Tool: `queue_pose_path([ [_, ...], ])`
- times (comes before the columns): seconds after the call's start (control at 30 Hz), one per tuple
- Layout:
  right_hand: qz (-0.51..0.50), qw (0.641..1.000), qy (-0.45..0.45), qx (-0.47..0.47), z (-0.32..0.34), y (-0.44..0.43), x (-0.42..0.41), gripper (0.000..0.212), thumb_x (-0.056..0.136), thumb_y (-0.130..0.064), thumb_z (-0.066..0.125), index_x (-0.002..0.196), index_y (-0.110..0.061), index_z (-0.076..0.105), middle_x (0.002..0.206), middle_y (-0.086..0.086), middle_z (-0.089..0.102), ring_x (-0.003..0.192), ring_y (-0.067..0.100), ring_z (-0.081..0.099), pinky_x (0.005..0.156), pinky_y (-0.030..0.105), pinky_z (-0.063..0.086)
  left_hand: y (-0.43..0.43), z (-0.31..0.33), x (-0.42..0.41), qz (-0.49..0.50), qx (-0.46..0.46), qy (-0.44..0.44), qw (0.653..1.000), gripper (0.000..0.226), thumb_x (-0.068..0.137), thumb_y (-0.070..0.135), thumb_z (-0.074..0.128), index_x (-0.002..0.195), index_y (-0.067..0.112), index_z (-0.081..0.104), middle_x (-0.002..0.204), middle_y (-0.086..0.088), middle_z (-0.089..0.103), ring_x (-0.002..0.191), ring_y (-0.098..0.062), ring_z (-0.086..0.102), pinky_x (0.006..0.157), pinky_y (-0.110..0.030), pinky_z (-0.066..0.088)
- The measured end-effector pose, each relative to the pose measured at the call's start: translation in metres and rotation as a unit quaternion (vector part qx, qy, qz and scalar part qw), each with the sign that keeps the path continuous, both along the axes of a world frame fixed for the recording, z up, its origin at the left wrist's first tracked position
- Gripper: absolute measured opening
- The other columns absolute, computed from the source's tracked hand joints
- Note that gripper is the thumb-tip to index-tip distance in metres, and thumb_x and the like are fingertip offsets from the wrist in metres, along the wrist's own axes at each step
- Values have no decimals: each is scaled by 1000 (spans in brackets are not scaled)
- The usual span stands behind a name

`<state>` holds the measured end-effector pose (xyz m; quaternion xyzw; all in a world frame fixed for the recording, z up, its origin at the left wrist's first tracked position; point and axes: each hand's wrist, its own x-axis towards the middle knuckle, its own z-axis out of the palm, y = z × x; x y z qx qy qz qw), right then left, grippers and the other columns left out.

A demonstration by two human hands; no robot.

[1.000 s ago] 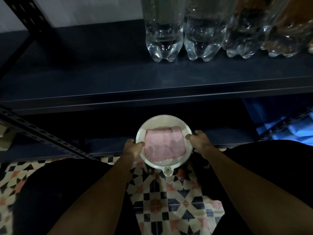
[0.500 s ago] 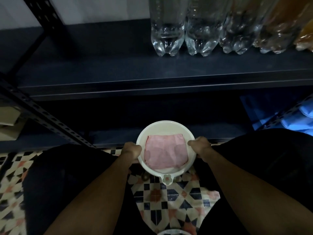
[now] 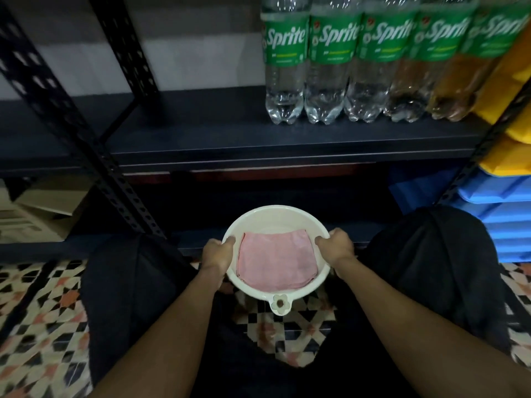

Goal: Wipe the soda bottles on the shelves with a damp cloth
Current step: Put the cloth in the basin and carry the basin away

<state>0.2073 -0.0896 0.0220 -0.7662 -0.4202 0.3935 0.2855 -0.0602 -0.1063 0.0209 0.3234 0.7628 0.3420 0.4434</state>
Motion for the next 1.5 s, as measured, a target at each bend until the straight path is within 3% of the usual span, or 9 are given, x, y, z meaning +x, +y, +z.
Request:
queue_pose_path([
  [0.2, 35, 999, 3, 21, 36, -5, -7, 16, 93, -21, 65, 101, -9, 59, 90, 6, 65, 71, 18, 60, 52, 24, 41, -25, 26, -20, -15, 32, 12, 999, 44, 104, 42, 62, 96, -2, 62, 96, -17, 71, 85, -36, 71, 78, -45, 59],
  [0.43, 64, 998, 8, 8, 25, 10, -14, 16, 93, -25, 66, 95, -10, 61, 89, 8, 68, 76, 22, 66, 60, 27, 48, -31, 10, -34, -11, 1, 8, 1000, 43, 101, 46, 68, 86, 7, 59, 87, -17, 72, 72, -28, 68, 65, -39, 55],
  [0.67, 47, 997, 21, -51, 1, 39, -7, 21, 92, -26, 67, 96, -6, 63, 89, 9, 68, 83, 28, 67, 64, 29, 48, 17, 6, -29, -46, -67, 39, 996, 48, 100, 46, 69, 96, -2, 67, 90, -17, 76, 80, -35, 76, 75, -51, 63],
  [0.8, 41, 996, 8, -82, 12, 51, 3, 23, 93, -27, 65, 90, -6, 59, 80, 5, 60, 83, 30, 61, 63, 29, 41, 38, 22, -22, -97, -107, 72, 987, 50, 97, 54, 65, 97, 4, 72, 96, -18, 75, 87, -36, 76, 83, -55, 63],
  [0.93, 15, 992, 16, -123, 55, 42, 21, 26, 94, -31, 65, 92, -7, 58, 92, 13, 63, 85, 31, 59, 71, 33, 43, 44, 67, -2, -126, -152, 82, 977, 43, 100, 44, 69, 100, 0, 71, 103, -21, 74, 95, -37, 74, 88, -55, 62],
  [1.07, 1, 988, 16, -153, 127, 20, 52, 53, 74, -52, 56, 98, -5, 65, 95, 13, 65, 88, 32, 62, 74, 35, 45, 39, 127, 26, -162, -197, 78, 964, 37, 100, 42, 70, 105, 6, 73, 106, -18, 75, 96, -36, 74, 85, -55, 64],
  [1.23, -92, 981, 38, -168, 210, -26, 99, 38, 86, -35, 67, 112, -7, 68, 97, 6, 65, 94, 29, 61, 78, 31, 44, 25, 220, 80, -205, -236, 47, 949, 27, 101, 31, 69, 121, 12, 71, 114, -15, 74, 102, -36, 73, 89, -56, 63],
  [1.37, -159, 973, 39, -164, 290, -80, 149, 18, 92, -30, 67, 92, -13, 62, 96, 10, 67, 94, 29, 61, 86, 37, 50, 7, 304, 135, -273, -262, 49, 924, 26, 101, 32, 68, 119, 13, 70, 110, -12, 75, 101, -34, 73, 89, -56, 63],
  [1.5, -180, 970, 31, -159, 342, -122, 197, 28, 94, -31, 66, 101, -4, 69, 92, 8, 66, 90, 28, 62, 79, 34, 45, -2, 363, 192, -339, -246, 68, 905, 10, 100, 32, 68, 93, 26, 69, 99, -7, 74, 89, -26, 71, 79, -42, 62],
])
